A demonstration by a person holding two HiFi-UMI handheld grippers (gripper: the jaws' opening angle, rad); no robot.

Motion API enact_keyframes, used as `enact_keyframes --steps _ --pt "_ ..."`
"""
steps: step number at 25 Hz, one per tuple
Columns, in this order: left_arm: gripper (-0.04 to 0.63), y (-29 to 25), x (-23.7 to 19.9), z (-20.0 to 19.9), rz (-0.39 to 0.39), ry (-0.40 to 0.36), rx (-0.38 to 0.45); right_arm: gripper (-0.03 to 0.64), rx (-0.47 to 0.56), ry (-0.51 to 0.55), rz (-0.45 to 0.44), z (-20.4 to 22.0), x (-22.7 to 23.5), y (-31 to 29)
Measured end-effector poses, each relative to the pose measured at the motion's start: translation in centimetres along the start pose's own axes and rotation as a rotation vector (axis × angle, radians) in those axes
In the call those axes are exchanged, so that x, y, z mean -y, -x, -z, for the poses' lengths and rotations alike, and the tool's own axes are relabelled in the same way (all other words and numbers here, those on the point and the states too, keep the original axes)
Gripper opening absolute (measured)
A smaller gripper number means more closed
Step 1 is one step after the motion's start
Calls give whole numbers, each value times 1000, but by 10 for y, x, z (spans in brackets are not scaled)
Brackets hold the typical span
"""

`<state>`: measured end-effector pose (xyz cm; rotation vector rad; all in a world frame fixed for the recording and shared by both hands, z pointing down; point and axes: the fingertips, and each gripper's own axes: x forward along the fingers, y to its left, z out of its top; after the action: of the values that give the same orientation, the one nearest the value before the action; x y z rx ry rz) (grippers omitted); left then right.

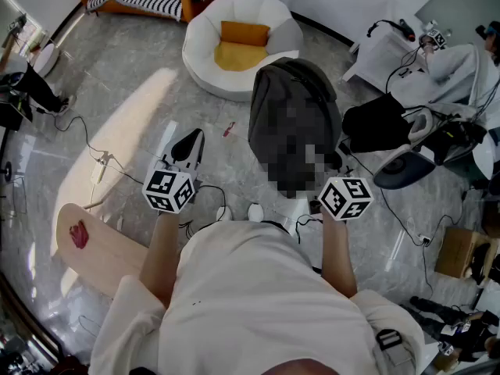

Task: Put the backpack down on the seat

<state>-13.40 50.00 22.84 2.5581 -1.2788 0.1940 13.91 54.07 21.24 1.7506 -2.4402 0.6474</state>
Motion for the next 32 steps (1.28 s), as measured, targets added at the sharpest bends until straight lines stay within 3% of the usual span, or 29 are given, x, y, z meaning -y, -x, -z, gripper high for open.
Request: enact_keyframes --steps 12,23,32 --pt "23 -3 15 0 -57 5 12 80 -2 -26 -41 0 18 8" --pt "23 0 44 0 -127 11 37 80 -35 20 -123 2 31 20" --pt "23 -3 23 12 -162 48 24 80 -50 14 -156 -3 28 -6"
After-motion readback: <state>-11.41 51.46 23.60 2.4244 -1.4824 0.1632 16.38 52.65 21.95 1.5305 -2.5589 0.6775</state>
